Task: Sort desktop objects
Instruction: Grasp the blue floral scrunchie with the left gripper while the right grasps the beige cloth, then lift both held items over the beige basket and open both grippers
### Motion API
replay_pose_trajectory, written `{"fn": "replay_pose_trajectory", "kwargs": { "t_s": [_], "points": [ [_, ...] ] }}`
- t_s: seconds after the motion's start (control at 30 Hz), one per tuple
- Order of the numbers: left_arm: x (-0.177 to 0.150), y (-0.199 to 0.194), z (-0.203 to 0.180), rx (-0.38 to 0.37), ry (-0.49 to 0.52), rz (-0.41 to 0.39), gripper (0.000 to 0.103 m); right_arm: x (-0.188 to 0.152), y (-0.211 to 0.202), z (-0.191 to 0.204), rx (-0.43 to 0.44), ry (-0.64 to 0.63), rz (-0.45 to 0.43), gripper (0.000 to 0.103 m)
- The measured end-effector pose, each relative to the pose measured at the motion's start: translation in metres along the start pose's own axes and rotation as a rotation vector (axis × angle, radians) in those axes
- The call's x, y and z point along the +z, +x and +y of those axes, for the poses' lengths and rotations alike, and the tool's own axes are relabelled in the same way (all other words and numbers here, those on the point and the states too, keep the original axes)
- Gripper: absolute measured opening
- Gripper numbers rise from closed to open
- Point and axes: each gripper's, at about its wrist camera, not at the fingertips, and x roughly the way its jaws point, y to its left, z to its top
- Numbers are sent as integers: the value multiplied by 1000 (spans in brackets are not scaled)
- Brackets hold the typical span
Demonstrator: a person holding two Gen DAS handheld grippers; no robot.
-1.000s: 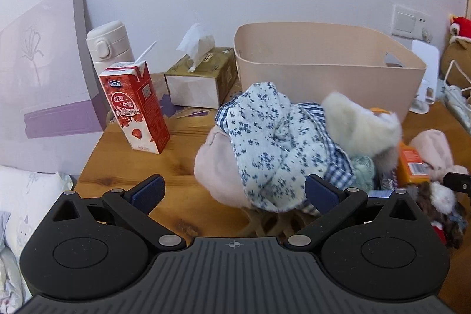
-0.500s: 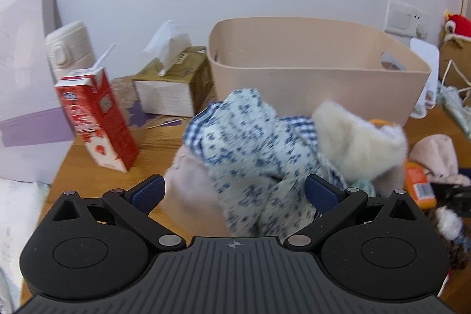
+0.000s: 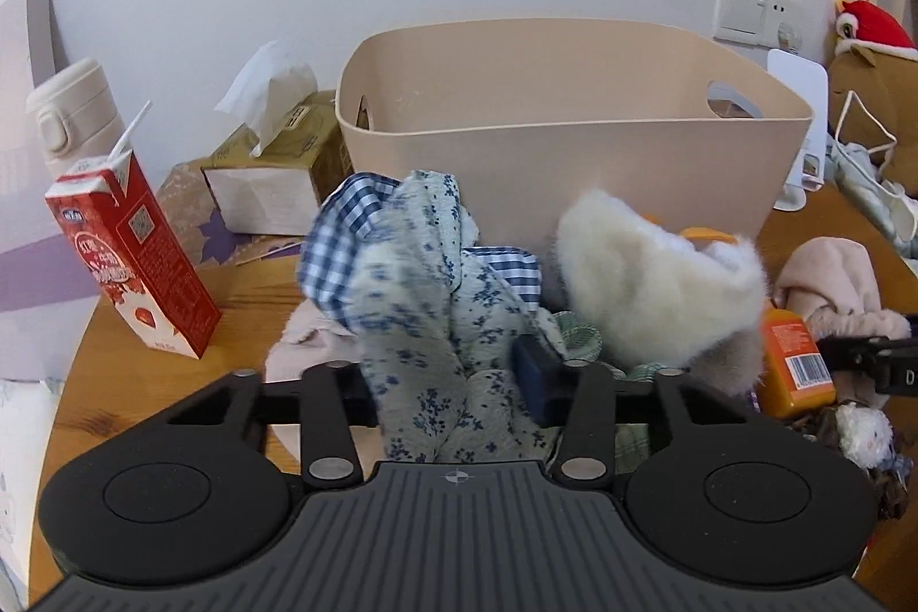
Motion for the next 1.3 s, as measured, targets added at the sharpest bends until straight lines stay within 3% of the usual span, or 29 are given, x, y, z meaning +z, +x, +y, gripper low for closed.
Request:
{"fn": "replay_pose_trajectory", "kwargs": {
  "t_s": [0.27, 0.43, 0.97, 1.3],
  "points": [
    [2, -14, 11, -6, -32, -12, 22, 6, -14, -2, 10, 20, -21, 28],
    [7, -26, 17, -7, -47, -35, 18, 18, -30, -3, 38, 31, -43, 28],
    [38, -75, 26, 20, -45, -188, 16, 62, -61, -1, 21, 6, -147, 28],
    [84, -59, 2, 97, -7, -296, 16, 105, -67, 6, 27, 16, -213, 28]
  ]
}}
